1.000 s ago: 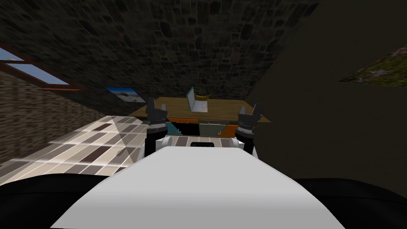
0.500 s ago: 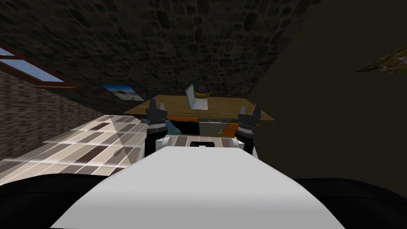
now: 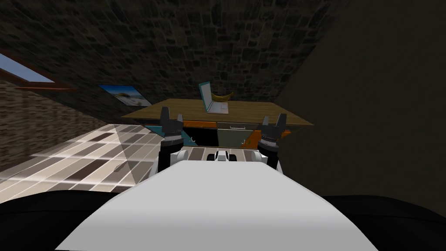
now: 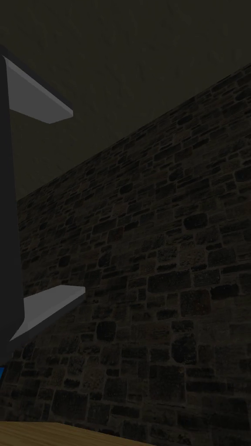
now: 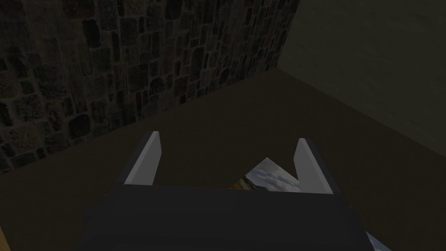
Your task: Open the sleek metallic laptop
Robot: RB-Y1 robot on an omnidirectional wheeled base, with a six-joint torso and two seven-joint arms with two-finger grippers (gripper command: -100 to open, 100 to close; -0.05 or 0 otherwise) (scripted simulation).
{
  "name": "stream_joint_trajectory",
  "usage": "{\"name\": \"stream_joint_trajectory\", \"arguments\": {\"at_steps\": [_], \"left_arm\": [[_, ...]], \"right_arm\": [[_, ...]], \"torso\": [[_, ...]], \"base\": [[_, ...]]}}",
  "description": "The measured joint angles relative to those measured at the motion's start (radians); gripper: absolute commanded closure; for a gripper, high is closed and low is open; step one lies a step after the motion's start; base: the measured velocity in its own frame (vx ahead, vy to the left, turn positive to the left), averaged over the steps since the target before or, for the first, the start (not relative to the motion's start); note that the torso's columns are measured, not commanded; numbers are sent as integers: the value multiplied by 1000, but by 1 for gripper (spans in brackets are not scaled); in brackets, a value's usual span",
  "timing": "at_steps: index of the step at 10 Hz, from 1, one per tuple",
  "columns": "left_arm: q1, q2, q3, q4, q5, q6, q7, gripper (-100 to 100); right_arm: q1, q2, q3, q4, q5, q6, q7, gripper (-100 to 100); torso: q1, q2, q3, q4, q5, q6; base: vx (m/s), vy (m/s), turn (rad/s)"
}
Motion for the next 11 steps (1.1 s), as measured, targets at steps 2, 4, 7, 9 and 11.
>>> {"name": "stream_joint_trajectory", "arguments": {"at_steps": [2,4,7,9,11], "left_arm": [[11,45,12,0,2,12,4,-100],[16,88,31,8,2,35,9,-100],[35,157,81,16,10,87,27,-100],[62,191,111,16,12,122,36,-100],[82,221,138,19,9,166,42,-100]], "right_arm": [[0,0,0,0,0,0,0,0],[0,0,0,0,0,0,0,0],[0,0,0,0,0,0,0,0],[0,0,0,0,0,0,0,0],[0,0,0,0,0,0,0,0]], "torso": [[0,12,-24,13,0,0],[0,13,-25,14,0,0],[0,13,-25,14,0,0],[0,13,-25,14,0,0],[0,13,-25,14,0,0]], "base": [[1,-10,-92],[4,-15,-110],[8,-17,-146],[9,-22,-155],[9,-22,-212]]}}
